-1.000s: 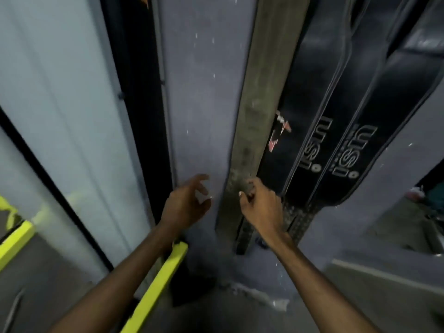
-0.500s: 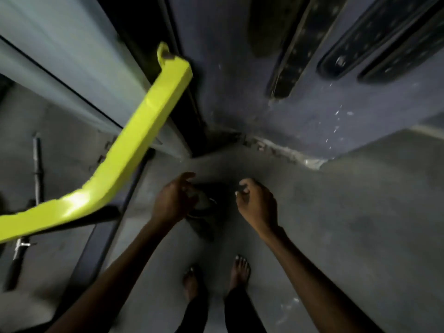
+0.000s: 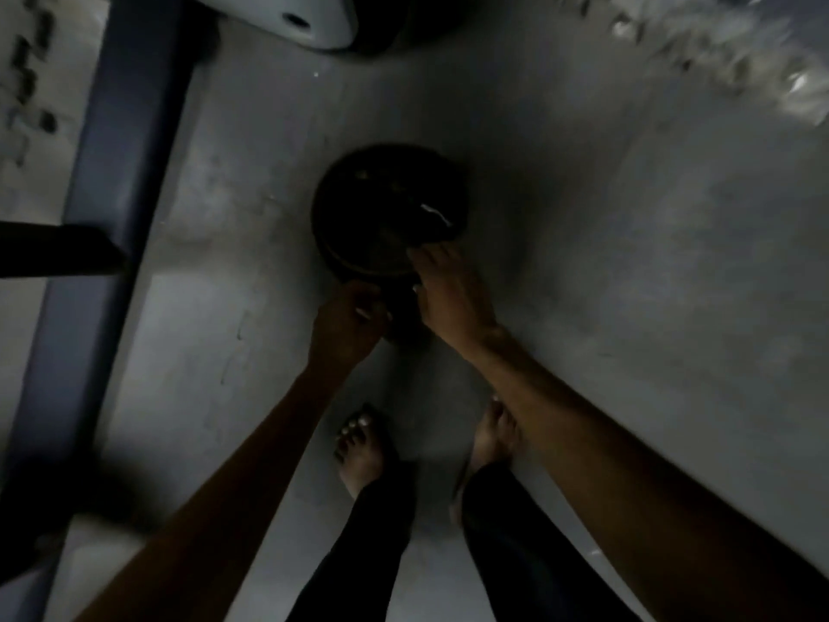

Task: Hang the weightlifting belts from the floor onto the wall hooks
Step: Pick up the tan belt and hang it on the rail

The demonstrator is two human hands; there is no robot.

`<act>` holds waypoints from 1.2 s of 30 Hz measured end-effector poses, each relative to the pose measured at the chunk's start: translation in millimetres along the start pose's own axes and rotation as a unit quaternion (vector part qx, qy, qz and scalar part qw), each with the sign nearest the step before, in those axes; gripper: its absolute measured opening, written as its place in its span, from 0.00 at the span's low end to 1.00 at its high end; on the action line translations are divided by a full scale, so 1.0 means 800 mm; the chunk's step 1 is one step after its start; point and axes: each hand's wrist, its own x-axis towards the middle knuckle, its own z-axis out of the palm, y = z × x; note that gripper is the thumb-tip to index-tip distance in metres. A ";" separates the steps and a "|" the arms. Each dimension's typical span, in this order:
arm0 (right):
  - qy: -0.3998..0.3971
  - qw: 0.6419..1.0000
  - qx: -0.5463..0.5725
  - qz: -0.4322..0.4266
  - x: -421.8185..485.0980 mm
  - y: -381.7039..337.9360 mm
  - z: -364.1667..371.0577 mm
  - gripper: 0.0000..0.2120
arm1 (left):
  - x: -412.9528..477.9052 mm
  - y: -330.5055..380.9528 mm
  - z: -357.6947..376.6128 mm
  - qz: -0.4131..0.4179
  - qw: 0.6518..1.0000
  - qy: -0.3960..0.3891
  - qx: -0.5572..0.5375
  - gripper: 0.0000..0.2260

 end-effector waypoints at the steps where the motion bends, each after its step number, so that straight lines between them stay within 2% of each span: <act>1: -0.002 0.999 -0.042 -0.007 0.014 0.005 0.015 0.25 | 0.004 -0.011 0.010 -0.005 1.000 0.000 -0.012 0.13; 4: -0.019 0.992 -0.122 -0.011 0.038 0.013 0.030 0.14 | 0.013 -0.032 0.026 -0.014 0.999 0.000 -0.042 0.11; 6: -0.042 0.994 -0.105 -0.001 0.040 0.012 0.021 0.13 | 0.012 -0.031 0.019 -0.021 0.998 -0.010 -0.062 0.10; 9: 0.016 1.000 -0.008 0.019 0.023 -0.001 -0.023 0.09 | 0.000 -0.010 -0.010 -0.059 0.992 -0.051 -0.099 0.11; 13: 0.089 0.983 0.137 0.083 -0.018 -0.034 -0.115 0.07 | -0.034 0.058 -0.073 -0.087 0.978 -0.111 -0.154 0.21; 15: 0.118 0.970 0.182 0.108 -0.040 -0.050 -0.169 0.09 | -0.058 0.104 -0.106 -0.082 0.967 -0.140 -0.197 0.16; 17: 0.143 0.949 0.249 0.134 -0.060 -0.066 -0.223 0.07 | -0.083 0.155 -0.140 -0.053 0.961 -0.151 -0.226 0.07; 19: 0.178 0.916 0.321 0.165 -0.084 -0.080 -0.276 0.07 | -0.113 0.204 -0.173 -0.022 0.955 -0.143 -0.260 0.04; 21: 0.201 0.882 0.379 0.193 -0.114 -0.096 -0.330 0.07 | -0.148 0.248 -0.203 0.010 0.952 -0.137 -0.275 0.06; 23: 0.208 0.859 0.424 0.197 -0.152 -0.116 -0.383 0.02 | -0.189 0.291 -0.235 0.036 0.951 -0.141 -0.274 0.09; 24: 0.208 0.851 0.441 0.196 -0.171 -0.126 -0.412 0.05 | -0.210 0.309 -0.251 0.048 0.949 -0.143 -0.275 0.12; 27: 0.210 0.837 0.472 0.179 -0.234 -0.162 -0.503 0.05 | -0.281 0.363 -0.296 0.086 0.945 -0.147 -0.278 0.16; 30: 0.228 0.835 0.478 0.149 -0.296 -0.203 -0.602 0.06 | -0.362 0.424 -0.344 0.145 0.942 -0.113 -0.282 0.16; 33: 0.249 0.829 0.488 0.110 -0.364 -0.251 -0.710 0.06 | -0.448 0.492 -0.401 0.203 0.930 -0.095 -0.290 0.15; 36: 0.266 0.815 0.512 0.054 -0.438 -0.298 -0.821 0.07 | -0.542 0.570 -0.466 0.249 0.916 -0.079 -0.303 0.19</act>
